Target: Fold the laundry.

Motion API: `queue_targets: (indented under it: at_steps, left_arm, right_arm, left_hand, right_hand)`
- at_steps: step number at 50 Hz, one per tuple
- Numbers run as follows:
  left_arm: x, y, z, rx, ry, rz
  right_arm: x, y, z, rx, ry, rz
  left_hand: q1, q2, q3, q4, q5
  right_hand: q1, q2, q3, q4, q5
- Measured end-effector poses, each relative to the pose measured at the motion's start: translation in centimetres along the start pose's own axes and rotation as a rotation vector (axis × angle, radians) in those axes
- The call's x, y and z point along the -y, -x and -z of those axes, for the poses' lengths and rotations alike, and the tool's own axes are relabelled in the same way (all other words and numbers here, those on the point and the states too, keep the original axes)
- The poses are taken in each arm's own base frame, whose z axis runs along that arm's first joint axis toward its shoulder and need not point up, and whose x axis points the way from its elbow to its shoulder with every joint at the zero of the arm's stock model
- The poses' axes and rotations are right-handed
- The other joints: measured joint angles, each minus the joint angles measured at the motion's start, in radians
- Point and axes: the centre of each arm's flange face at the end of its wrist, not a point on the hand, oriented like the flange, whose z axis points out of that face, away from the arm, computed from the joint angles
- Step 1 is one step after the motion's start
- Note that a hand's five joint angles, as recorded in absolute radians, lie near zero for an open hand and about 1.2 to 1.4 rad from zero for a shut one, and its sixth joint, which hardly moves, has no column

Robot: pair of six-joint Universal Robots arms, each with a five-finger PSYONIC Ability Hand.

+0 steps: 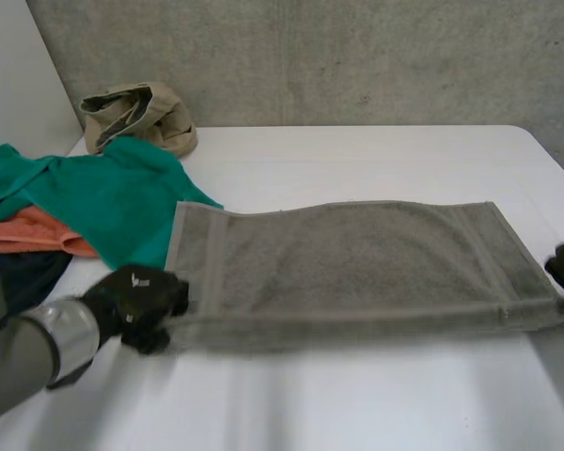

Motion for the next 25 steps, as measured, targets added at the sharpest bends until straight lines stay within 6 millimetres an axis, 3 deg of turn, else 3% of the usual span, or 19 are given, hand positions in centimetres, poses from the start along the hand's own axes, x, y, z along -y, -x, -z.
queue_targets:
  at_steps: [4, 11, 16, 25]
  left_arm:
    - [1.5, 1.1, -2.3, 0.051, -0.084, -0.013]
    - [4.8, 3.1, -8.1, 0.173, -0.231, -0.014]
    - [6.0, 4.5, -12.5, 0.264, -0.255, -0.011]
    - [6.9, 5.2, -16.6, 0.301, -0.256, -0.03]
  right_arm:
    - [1.3, -0.7, -2.8, -0.056, -0.084, -0.047]
    - [3.8, -1.6, -9.2, -0.199, -0.236, -0.104]
    - [4.9, -2.0, -13.3, -0.292, -0.327, -0.1]
    - [6.3, -1.5, -18.5, -0.385, -0.447, -0.064]
  left_hand:
    - [0.0, 0.0, 0.0, 0.0, 0.0]
    - [0.0, 0.0, 0.0, 0.0, 0.0]
    - [0.0, 0.0, 0.0, 0.0, 0.0]
    - [-0.023, -0.045, -0.035, -0.038, -0.024]
  right_hand:
    - [0.0, 0.0, 0.0, 0.0, 0.0]
    - [0.0, 0.0, 0.0, 0.0, 0.002]
    - [0.0, 0.0, 0.0, 0.0, 0.003]
    - [-0.058, -0.063, -0.064, -0.047, -0.045]
